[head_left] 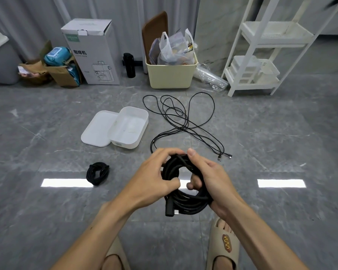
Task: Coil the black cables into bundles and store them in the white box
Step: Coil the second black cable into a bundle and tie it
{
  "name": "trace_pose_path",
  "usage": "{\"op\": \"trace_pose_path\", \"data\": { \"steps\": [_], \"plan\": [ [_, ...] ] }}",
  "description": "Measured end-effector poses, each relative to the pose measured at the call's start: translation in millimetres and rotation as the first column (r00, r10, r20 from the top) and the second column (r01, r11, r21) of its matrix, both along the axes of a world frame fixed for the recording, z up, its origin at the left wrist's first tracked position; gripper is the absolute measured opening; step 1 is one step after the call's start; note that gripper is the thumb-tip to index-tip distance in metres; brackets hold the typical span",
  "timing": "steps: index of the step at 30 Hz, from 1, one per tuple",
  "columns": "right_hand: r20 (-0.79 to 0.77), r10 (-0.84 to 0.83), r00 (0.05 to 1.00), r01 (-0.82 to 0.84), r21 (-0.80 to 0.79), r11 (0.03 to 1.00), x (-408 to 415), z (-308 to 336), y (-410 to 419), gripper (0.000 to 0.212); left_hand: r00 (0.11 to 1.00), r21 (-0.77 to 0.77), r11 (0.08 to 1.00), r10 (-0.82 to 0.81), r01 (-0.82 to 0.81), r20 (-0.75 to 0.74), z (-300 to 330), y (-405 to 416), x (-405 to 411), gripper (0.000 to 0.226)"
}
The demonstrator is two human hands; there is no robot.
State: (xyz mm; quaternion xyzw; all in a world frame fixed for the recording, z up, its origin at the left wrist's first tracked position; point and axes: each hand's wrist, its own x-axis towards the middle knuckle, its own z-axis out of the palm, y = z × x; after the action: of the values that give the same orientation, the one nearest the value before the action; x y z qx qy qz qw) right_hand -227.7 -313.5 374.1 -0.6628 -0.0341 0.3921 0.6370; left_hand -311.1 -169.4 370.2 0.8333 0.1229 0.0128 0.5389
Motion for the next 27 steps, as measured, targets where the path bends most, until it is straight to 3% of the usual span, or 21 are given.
{"op": "trace_pose_path", "data": {
  "steps": [5,12,18,27],
  "plan": [
    [-0.002,-0.098,0.995,0.098,0.042,0.994,0.6,-0.5,-0.7,0.038,0.999,0.005,1.0,0.025,-0.025,-0.049,0.0,0.5,-0.1,0.054],
    [0.011,-0.26,0.966,0.258,0.103,0.961,1.1,-3.8,0.4,0.037,0.995,0.01,0.995,0.1,-0.1,0.022,-4.8,-15.8,-2.5,0.059],
    [-0.006,-0.223,0.975,0.222,0.136,0.966,3.6,-2.6,-0.5,0.04,0.99,-0.086,0.986,0.144,-0.143,0.005,-7.1,-17.8,2.3,0.058],
    [-0.154,-0.304,0.94,0.328,0.163,0.931,8.1,-1.0,-0.6,0.06,0.979,-0.448,0.873,0.2,-0.192,-0.03,-0.1,-15.7,2.1,0.043]
  ]
}}
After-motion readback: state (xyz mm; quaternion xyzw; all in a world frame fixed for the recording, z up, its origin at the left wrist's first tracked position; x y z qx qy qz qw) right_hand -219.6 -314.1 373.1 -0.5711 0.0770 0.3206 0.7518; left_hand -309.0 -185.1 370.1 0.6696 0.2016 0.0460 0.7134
